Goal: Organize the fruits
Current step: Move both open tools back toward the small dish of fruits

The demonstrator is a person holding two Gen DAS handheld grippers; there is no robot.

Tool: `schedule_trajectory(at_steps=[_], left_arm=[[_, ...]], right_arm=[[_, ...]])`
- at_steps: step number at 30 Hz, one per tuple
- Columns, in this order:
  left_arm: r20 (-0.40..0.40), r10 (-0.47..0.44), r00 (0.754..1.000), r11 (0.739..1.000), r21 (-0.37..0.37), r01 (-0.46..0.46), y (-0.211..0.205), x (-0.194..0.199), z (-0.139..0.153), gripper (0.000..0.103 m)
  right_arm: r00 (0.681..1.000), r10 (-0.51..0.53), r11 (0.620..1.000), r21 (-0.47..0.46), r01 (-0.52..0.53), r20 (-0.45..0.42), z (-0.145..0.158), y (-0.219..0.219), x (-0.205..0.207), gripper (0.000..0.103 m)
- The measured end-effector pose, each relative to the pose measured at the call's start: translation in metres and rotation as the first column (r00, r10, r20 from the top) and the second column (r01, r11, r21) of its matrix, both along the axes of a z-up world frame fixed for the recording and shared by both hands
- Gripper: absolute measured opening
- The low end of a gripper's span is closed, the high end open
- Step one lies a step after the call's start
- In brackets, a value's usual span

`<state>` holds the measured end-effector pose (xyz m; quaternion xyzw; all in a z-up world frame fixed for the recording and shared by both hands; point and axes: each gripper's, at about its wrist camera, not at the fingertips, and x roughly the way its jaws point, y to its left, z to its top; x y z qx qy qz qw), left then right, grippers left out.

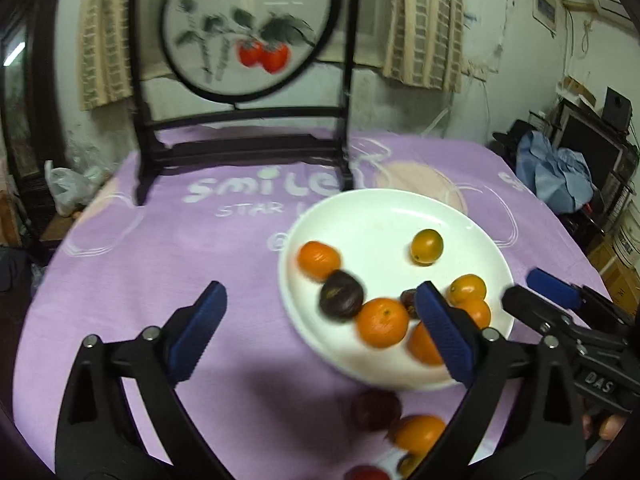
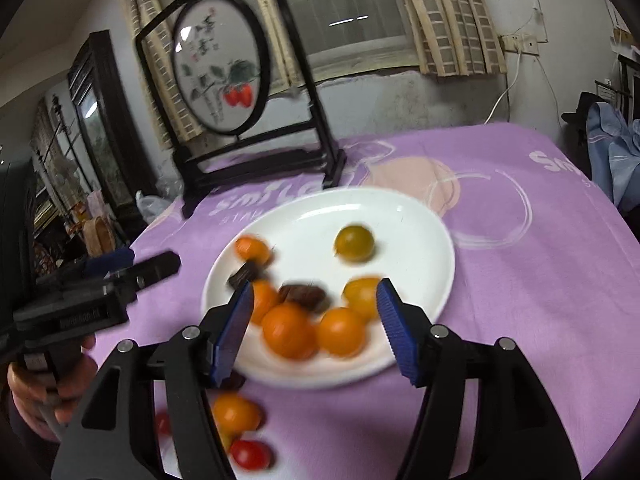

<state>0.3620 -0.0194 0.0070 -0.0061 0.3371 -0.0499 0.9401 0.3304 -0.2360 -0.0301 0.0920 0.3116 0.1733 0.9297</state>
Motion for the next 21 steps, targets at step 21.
schedule_trajectory(at_steps=[21], left_arm=[[-0.100,0.181,0.978,0.980,-0.067,-0.188,0.081,-0.119,-0.052,0.098]], right_arm=[[0.941,0.260,0.924,-0.229,-0.308,-0.217,-0.058,0.045,-0.117,0.064]])
